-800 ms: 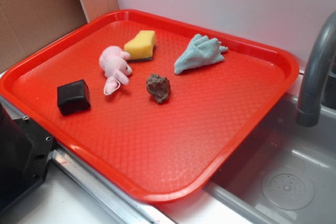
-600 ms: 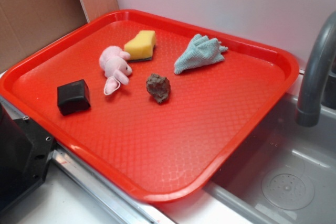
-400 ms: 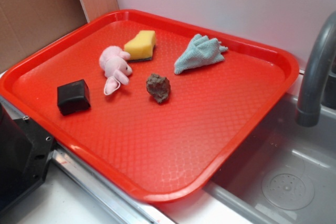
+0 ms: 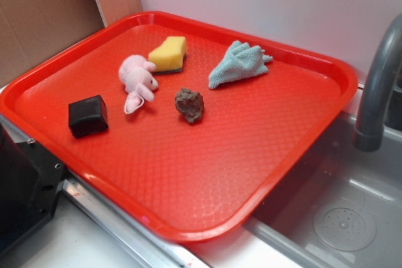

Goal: Grab the blue cloth.

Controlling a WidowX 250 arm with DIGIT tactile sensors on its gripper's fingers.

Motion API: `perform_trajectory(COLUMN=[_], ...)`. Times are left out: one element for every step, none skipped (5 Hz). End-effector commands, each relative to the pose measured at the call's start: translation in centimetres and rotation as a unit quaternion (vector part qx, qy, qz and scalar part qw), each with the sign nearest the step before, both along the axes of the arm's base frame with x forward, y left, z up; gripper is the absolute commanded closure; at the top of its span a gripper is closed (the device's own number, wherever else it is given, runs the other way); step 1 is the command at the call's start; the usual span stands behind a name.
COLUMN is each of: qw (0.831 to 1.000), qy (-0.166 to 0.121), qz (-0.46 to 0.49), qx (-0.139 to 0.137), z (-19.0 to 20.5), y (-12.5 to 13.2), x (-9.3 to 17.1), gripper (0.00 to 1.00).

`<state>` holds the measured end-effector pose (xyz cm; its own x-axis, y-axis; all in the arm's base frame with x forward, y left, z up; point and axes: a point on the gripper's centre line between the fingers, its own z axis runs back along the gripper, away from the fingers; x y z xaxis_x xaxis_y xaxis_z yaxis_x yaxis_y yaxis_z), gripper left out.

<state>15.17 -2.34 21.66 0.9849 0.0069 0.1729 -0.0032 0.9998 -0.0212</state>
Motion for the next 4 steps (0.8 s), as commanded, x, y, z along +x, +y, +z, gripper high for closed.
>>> perform_trajectory(qw=[0.999, 0.999, 1.000, 0.999], qy=[-0.029, -0.032, -0.019, -0.009], qz=[0.031, 0.017, 0.004, -0.022], qx=[0.006, 0.003, 0.022, 0.032], z=[-2.0, -3.2, -5.2, -7.1], y=[-2.4, -3.5, -4.2, -4.4], x=[5.6, 7.8, 9.7, 12.1], gripper=[0.00, 0.00, 0.00, 0.00])
